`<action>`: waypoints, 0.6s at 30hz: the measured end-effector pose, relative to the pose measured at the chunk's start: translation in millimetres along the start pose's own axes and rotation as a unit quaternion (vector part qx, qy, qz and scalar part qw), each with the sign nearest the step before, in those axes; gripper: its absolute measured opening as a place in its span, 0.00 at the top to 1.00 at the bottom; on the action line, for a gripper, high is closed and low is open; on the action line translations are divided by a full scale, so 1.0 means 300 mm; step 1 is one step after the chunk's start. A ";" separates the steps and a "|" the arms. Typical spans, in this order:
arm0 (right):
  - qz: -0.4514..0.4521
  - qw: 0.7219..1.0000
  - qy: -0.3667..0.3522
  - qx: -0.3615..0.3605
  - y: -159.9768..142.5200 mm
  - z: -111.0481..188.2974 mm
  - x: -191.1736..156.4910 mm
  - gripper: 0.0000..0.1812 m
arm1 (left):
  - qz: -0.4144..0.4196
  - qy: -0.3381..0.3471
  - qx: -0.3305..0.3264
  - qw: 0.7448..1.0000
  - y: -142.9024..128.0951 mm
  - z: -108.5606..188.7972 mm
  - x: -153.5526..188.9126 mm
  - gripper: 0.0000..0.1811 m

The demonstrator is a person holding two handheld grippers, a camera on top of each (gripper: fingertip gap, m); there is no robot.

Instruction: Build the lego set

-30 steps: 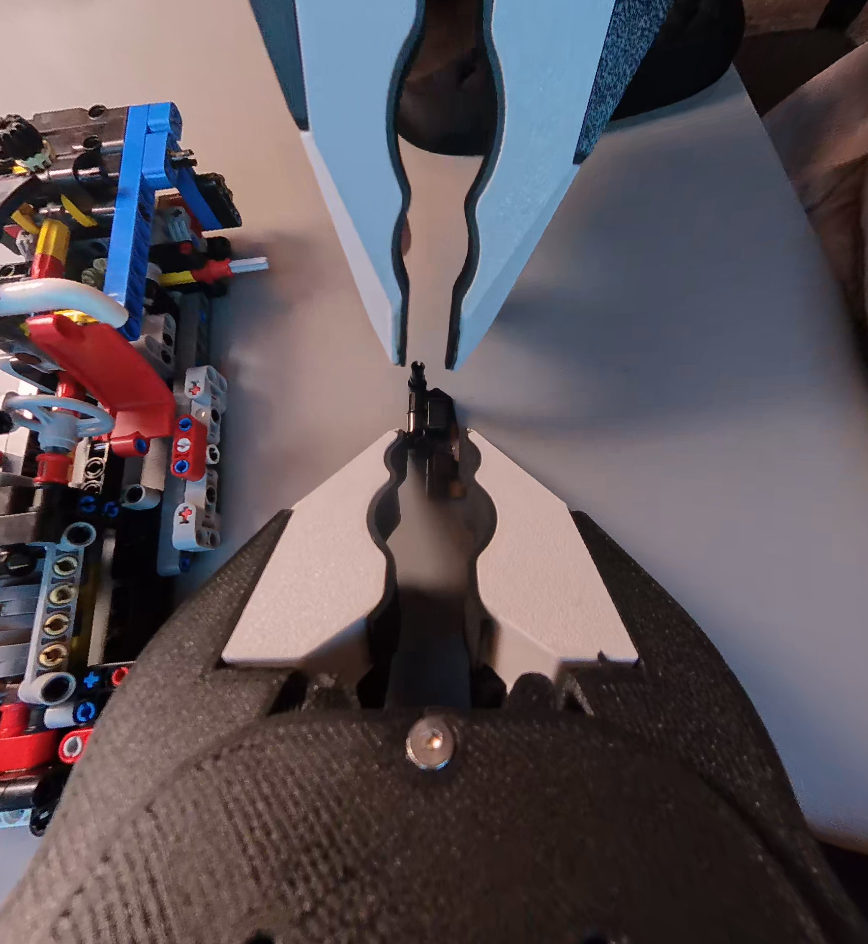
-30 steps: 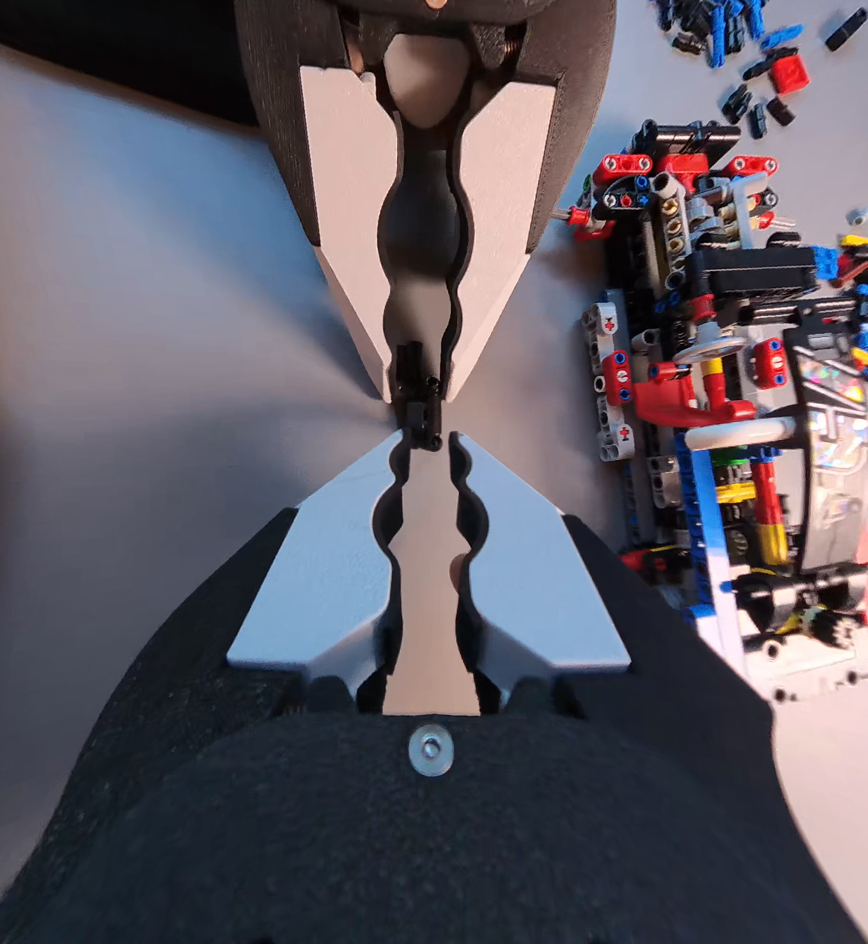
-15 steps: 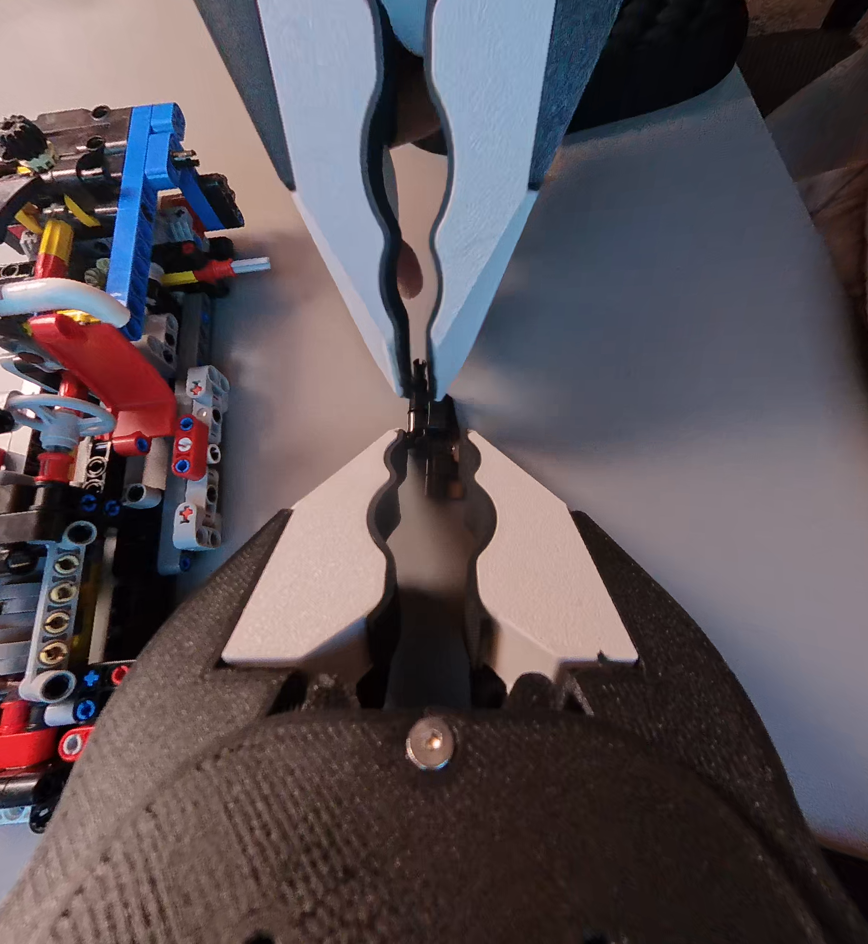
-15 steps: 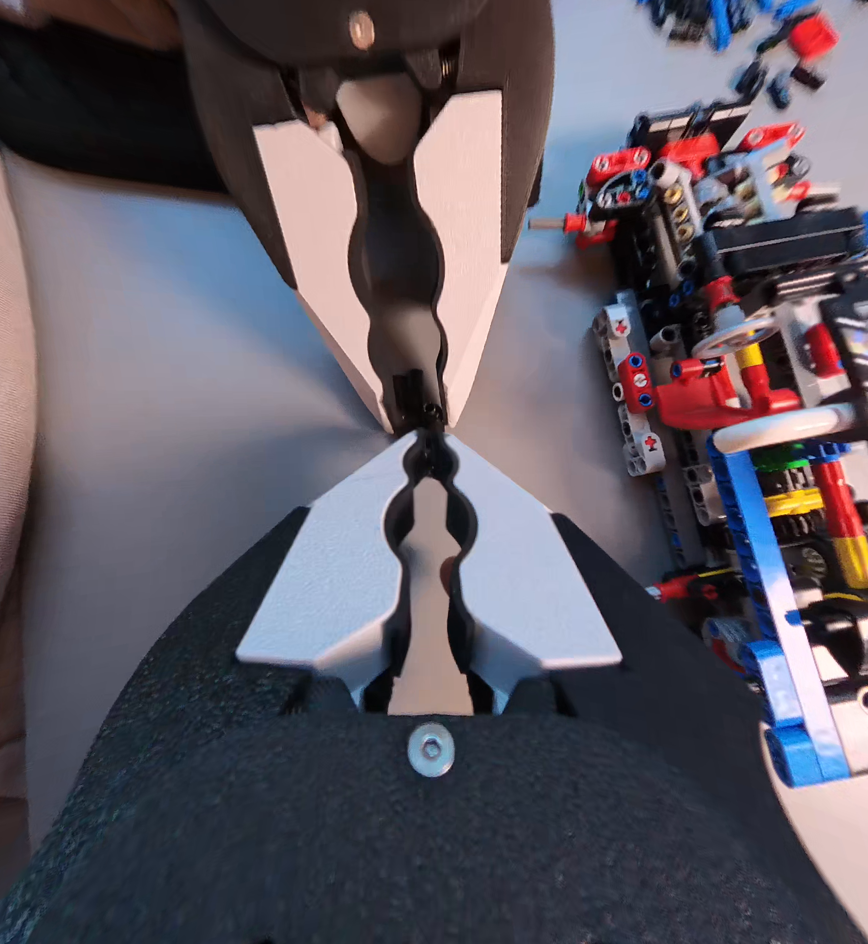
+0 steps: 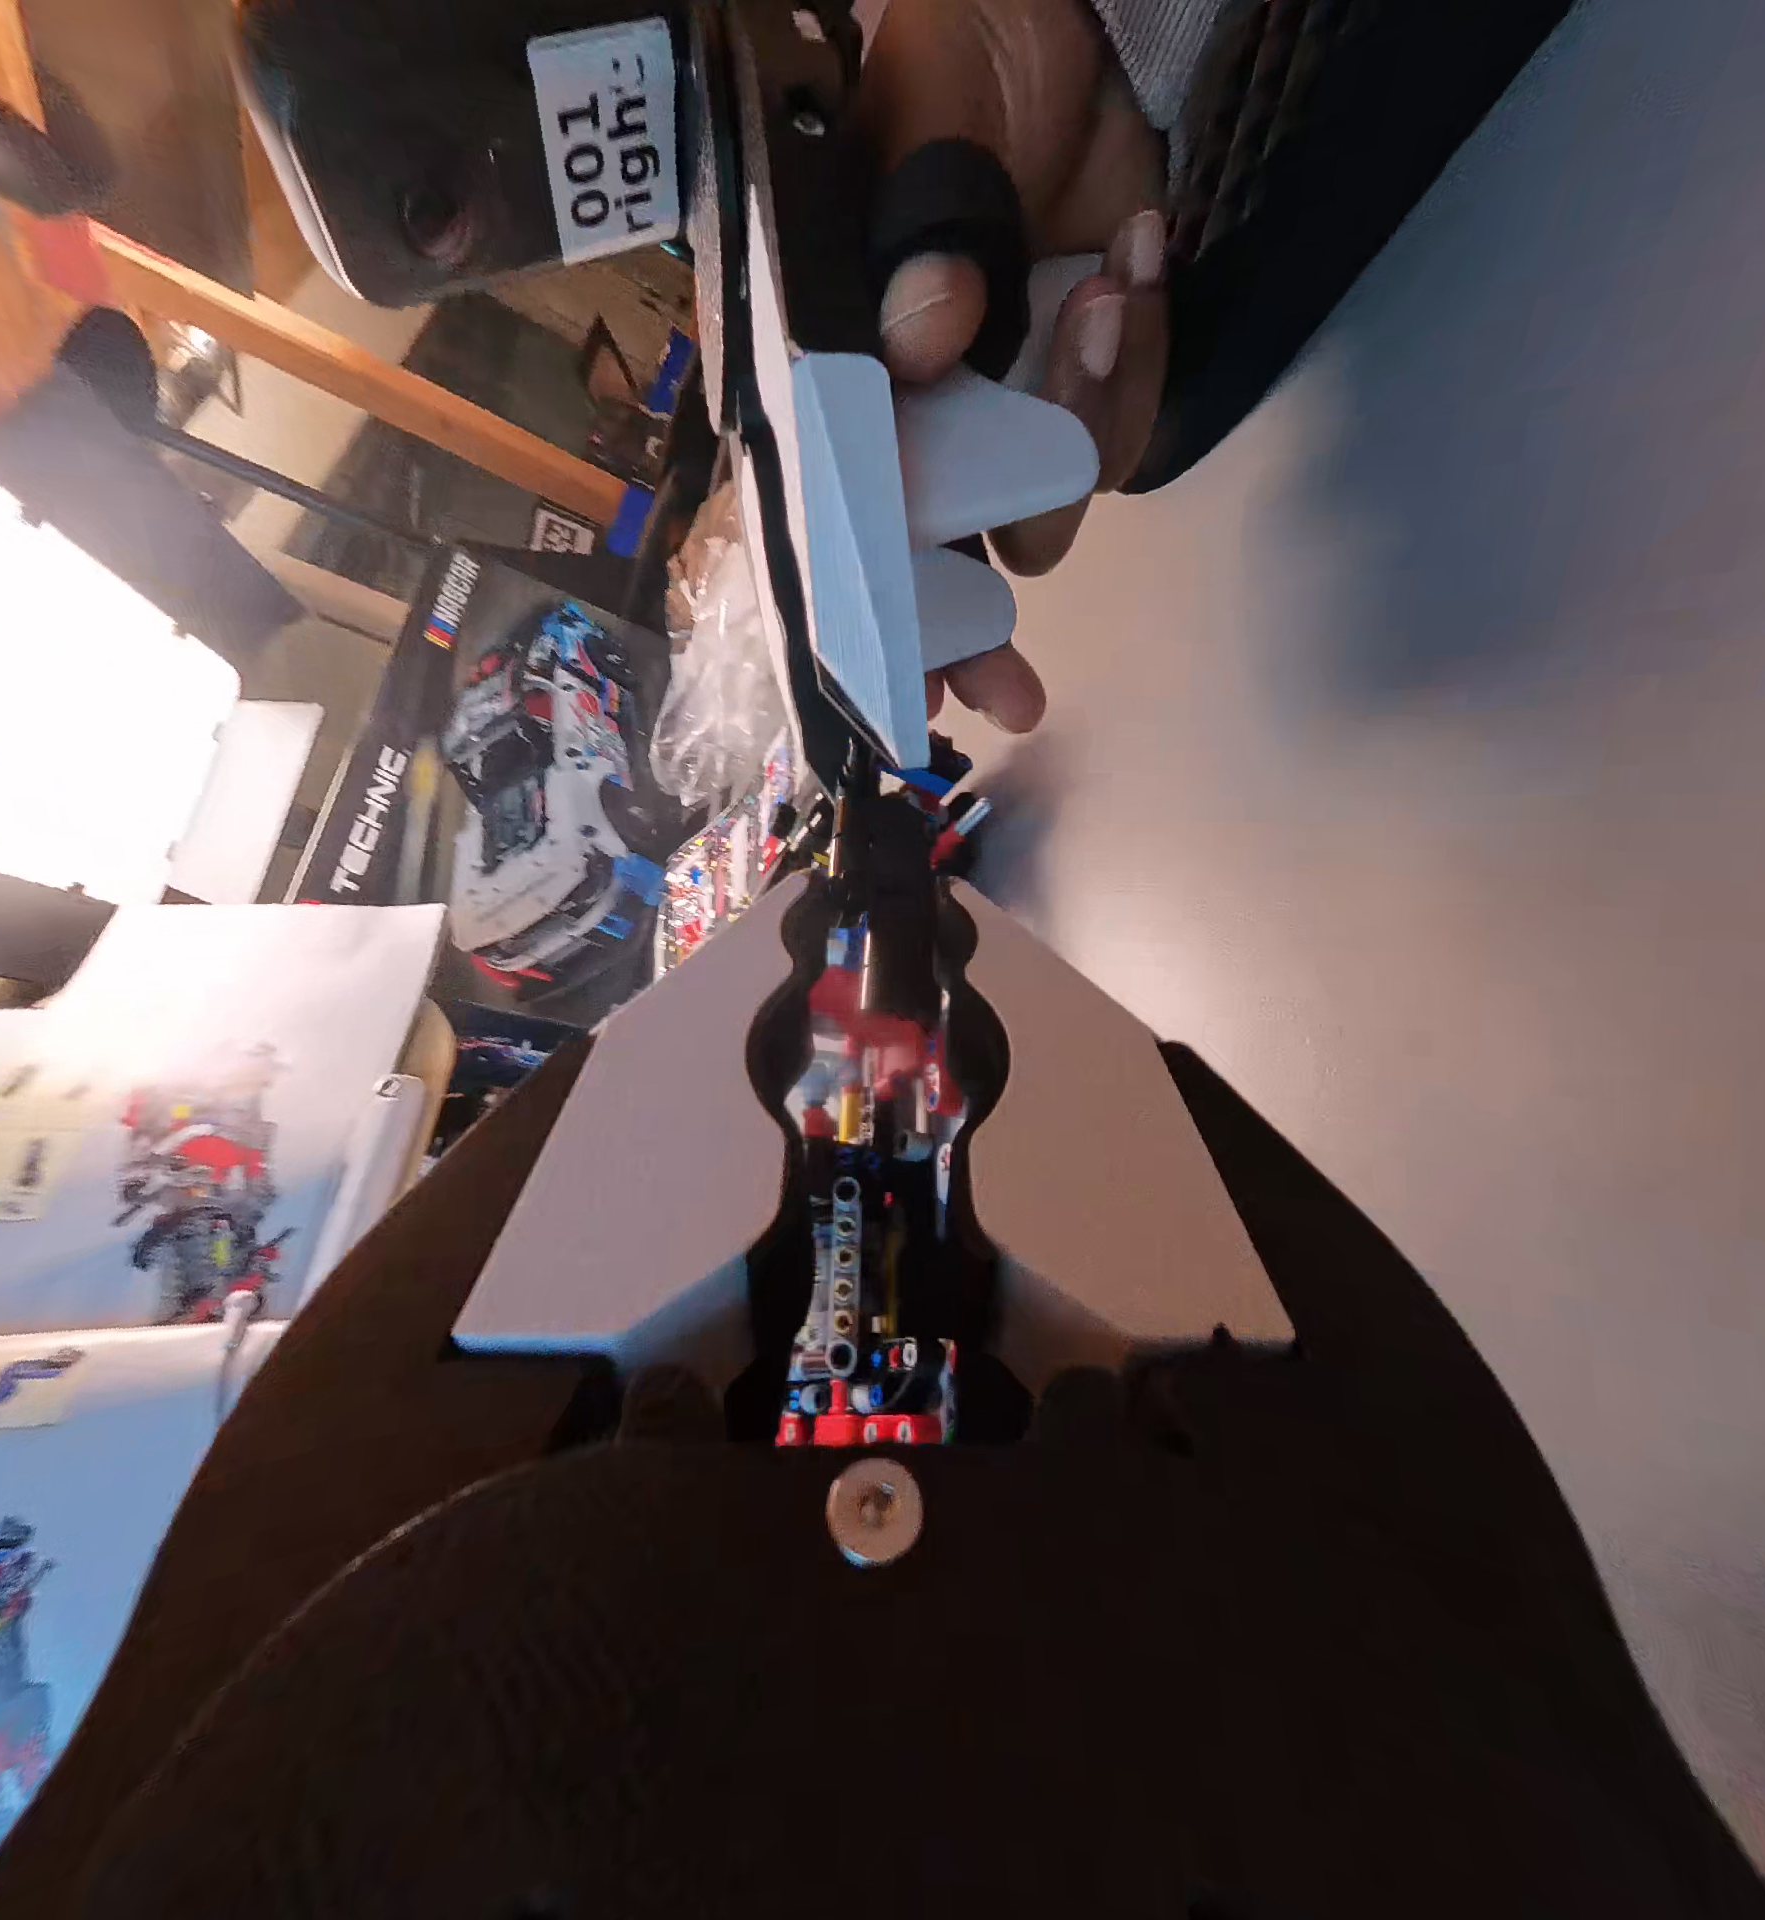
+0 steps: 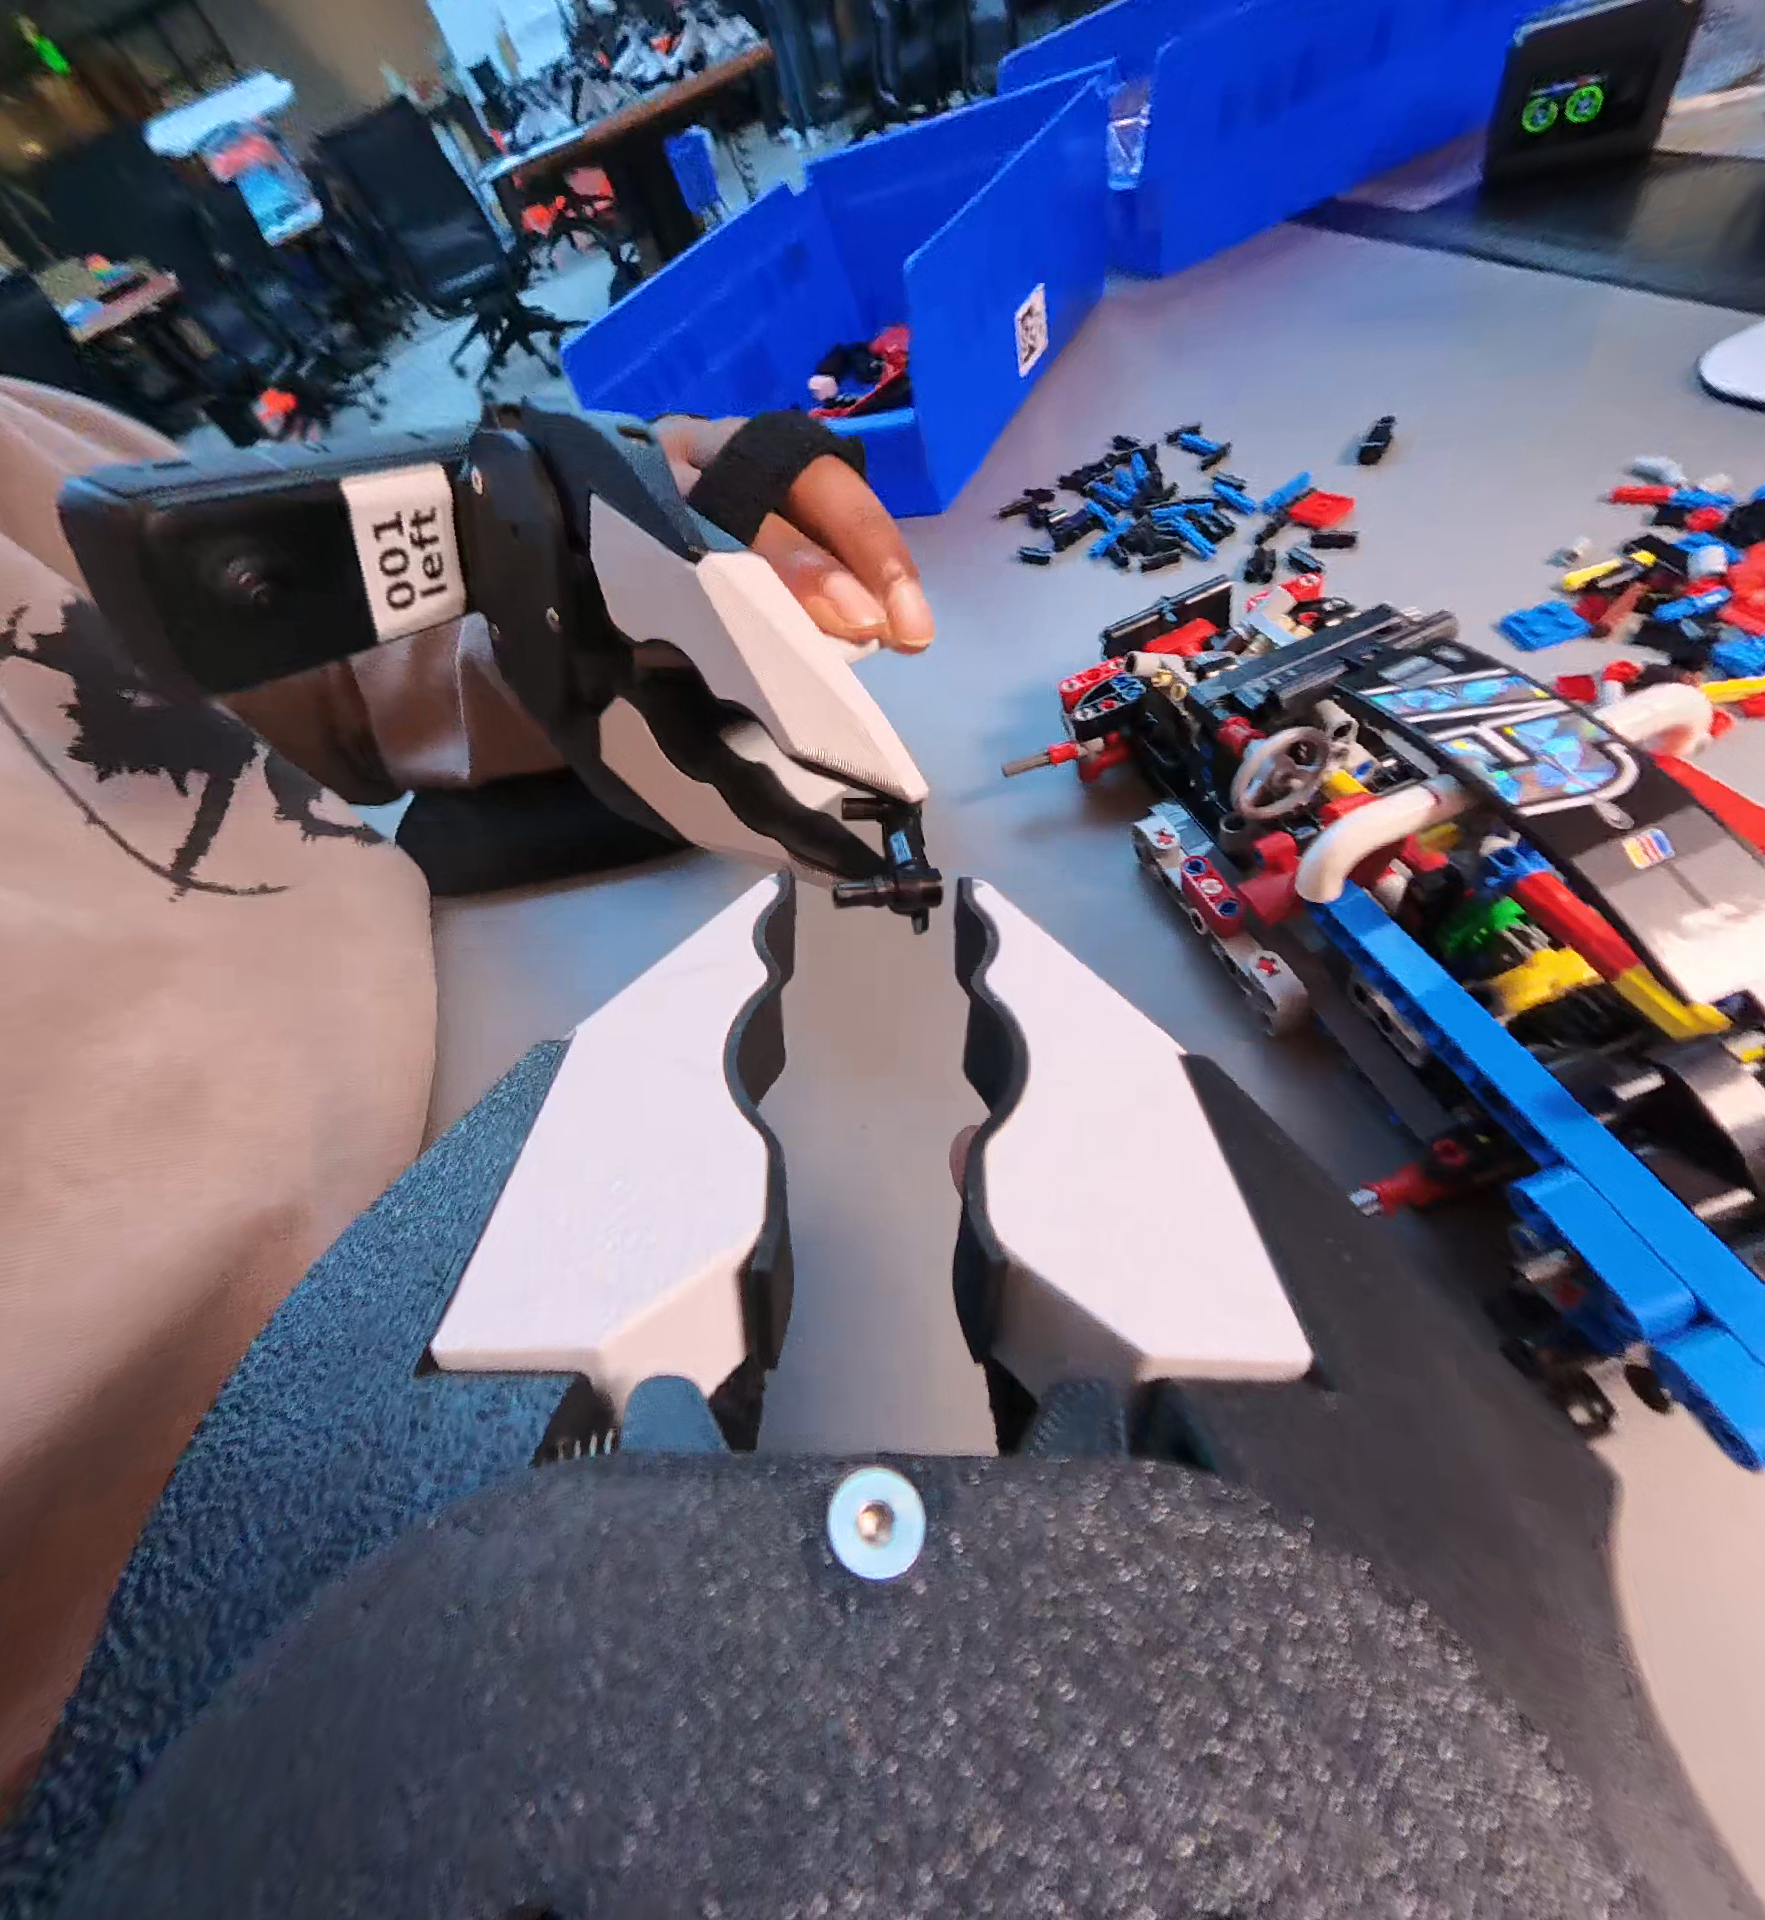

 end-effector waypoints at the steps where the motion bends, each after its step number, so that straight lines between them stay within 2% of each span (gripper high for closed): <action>1: 0.016 1.000 0.003 -0.003 -0.004 -0.002 -0.007 0.86 | -0.016 0.009 0.000 1.000 0.006 0.004 -0.006 0.90; 2: 0.032 0.999 0.006 0.005 0.000 -0.002 -0.015 0.90 | -0.030 0.015 0.000 0.999 0.011 0.007 -0.008 0.90; 5: 0.064 0.998 0.017 0.010 -0.004 0.003 -0.031 0.90 | -0.073 0.032 0.002 0.997 0.024 0.013 -0.011 0.91; 7: 0.081 0.996 0.015 0.022 0.002 0.007 -0.035 0.92 | -0.074 0.041 0.009 0.996 0.034 0.018 -0.018 0.91; 9: 0.105 0.994 0.012 0.029 0.003 0.010 -0.043 0.92 | -0.026 0.040 0.033 0.998 0.044 0.025 -0.031 0.93; 11: 0.129 0.991 -0.002 0.036 0.007 0.013 -0.038 0.92 | 0.070 0.032 0.077 0.994 0.055 0.037 -0.059 0.87; 13: 0.157 0.987 -0.012 0.043 0.008 0.018 -0.035 0.92 | 0.215 -0.008 0.133 0.967 0.064 0.050 -0.085 0.79; 15: 0.197 0.979 -0.016 0.052 0.015 0.023 -0.045 0.92 | 0.352 -0.069 0.187 0.915 0.066 0.058 -0.093 0.76; 16: 0.221 0.974 -0.016 0.051 0.014 0.023 -0.054 0.92 | 0.391 -0.096 0.205 0.892 0.066 0.061 -0.087 0.76; 18: 0.258 0.965 -0.016 0.044 0.010 0.015 -0.068 0.92 | 0.415 -0.122 0.221 0.874 0.067 0.065 -0.073 0.80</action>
Point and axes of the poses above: each gripper's, where its closed fingertips meet, z back along the fingers, y out of its top, x = y × z across the jaws, the point moved 1 cm from there along z, back along the fingers, and after that the axes turned 13 degrees about -z, right-handed, at the moved point
